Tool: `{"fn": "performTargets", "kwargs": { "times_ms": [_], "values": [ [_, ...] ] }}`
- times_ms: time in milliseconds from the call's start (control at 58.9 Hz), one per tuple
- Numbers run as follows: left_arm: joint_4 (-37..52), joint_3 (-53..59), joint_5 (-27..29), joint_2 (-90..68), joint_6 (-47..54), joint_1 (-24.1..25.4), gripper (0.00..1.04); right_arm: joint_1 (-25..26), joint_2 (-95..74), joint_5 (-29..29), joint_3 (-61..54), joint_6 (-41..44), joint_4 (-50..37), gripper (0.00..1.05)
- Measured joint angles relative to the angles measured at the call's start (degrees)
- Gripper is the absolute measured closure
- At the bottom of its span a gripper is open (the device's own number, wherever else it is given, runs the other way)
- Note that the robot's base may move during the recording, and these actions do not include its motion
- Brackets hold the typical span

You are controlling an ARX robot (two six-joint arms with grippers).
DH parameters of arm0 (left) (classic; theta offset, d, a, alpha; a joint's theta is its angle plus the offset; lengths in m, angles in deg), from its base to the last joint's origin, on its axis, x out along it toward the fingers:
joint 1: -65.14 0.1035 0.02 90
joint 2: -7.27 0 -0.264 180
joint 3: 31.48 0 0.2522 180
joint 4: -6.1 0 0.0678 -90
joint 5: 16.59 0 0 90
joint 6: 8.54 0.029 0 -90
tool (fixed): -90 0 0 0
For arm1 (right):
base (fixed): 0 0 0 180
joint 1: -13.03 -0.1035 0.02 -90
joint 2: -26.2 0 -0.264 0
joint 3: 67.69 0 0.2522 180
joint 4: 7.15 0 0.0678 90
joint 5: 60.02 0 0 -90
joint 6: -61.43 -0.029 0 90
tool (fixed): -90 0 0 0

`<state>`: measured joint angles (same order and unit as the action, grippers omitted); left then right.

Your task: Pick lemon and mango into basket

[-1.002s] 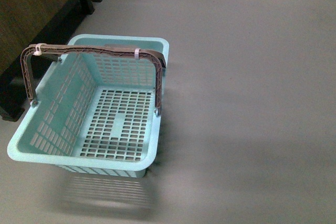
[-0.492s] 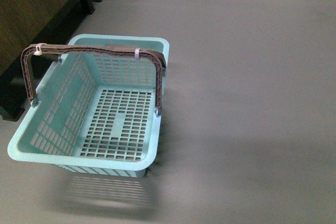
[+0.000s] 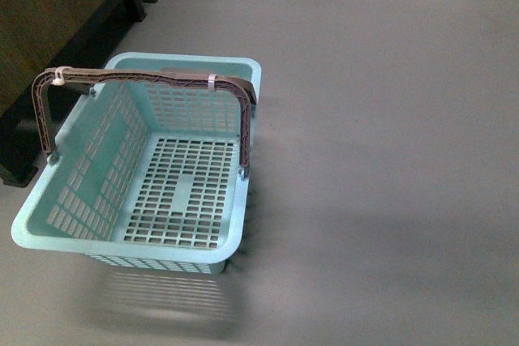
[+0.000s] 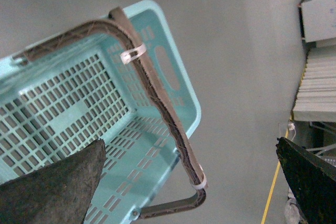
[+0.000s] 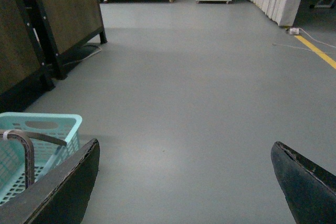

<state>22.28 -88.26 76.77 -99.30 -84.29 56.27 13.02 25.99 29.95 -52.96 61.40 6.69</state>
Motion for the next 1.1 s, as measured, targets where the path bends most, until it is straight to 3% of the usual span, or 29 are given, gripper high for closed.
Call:
{"fn": "performTargets", "kwargs": {
  "times_ms": [340,560,934,1019,1104],
  "values": [
    [-6.4,-22.51,2.25,-19.5,-7.26,-6.03,0.07,0.0,0.0,0.0,0.0,0.0,0.0,0.09],
    [-9.38,-32.52,2.73,-26.84,-9.22,-6.27,0.07,0.0,0.0,0.0,0.0,0.0,0.0,0.09],
    [-14.25,-35.17,2.86,-29.68,-11.02,-5.77,0.67,0.0,0.0,0.0,0.0,0.02,0.0,0.09],
    [-14.64,-35.28,2.89,-29.68,-12.83,-5.62,0.74,0.0,0.0,0.0,0.0,0.0,0.0,0.09],
    [-14.49,-35.23,2.71,-29.59,-12.81,-5.31,0.75,0.0,0.0,0.0,0.0,0.02,0.0,0.09]
  ]
}}
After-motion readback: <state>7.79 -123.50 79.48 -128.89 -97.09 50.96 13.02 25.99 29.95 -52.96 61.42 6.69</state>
